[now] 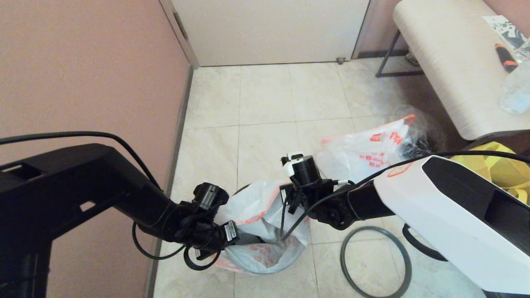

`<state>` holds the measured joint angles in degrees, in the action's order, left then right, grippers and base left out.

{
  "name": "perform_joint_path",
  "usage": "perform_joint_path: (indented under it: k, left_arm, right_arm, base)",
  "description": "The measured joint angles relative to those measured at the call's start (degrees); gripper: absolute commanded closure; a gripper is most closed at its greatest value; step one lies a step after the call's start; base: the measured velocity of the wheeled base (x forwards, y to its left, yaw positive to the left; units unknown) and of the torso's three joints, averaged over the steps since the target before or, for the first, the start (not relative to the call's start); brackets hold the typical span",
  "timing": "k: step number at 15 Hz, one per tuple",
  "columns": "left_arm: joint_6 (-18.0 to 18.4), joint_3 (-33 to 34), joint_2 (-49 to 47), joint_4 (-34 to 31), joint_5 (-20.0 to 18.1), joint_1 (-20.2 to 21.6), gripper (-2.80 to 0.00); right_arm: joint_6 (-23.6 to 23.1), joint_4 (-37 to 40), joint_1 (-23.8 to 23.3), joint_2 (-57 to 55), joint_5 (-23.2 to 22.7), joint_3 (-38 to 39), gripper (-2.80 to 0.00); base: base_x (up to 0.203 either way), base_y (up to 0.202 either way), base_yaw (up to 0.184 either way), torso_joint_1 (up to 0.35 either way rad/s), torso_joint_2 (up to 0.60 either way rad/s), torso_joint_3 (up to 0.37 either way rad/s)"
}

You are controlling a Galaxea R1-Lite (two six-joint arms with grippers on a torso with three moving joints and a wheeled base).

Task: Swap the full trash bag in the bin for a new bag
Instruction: Put the new garbage bag on the trash can

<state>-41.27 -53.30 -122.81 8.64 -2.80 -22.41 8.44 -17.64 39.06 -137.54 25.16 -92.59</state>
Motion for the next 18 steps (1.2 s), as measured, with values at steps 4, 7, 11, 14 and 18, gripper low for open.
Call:
perform_joint_path:
  k: [4,7,11,14,18]
  left_arm:
    - [0.08,-0.52,-0.48,0.11,0.09,-0.02,0.0]
    - [1.14,-0.45,-0.54,0.12,0.0,-0.41,0.0]
    - [1.99,-0.12,-0.15,-0.02,-2.45,-0.68,0.0]
    - [2.84,0.3,0.58,0.34,-4.27,-0.41,0.0]
    - [2.9,0.71,1.03,0.52,-4.31,-0.31,0.0]
  right_arm:
    - [2.98,0.09,2.63,4.19,-1.48,7.26,0.0]
    - [3.27,0.12,4.59,4.89,-4.68,8.15,0.0]
    - [2.74,3.64,5.32,1.53,-7.13,0.08,0.0]
    - [2.98,6.51,5.12,-0.47,-8.02,-4.5,0.0]
    - [6.22,6.45,5.56,1.86,-8.22,2.34,0.0]
  base:
    - [0.0,0.0,0.0,0.0,0.0,0.0]
    - [0.0,0.0,0.0,0.0,0.0,0.0]
    - [0.0,0.0,0.0,0.0,0.0,0.0]
    - [0.0,0.0,0.0,0.0,0.0,0.0]
    - [0.0,0.0,0.0,0.0,0.0,0.0]
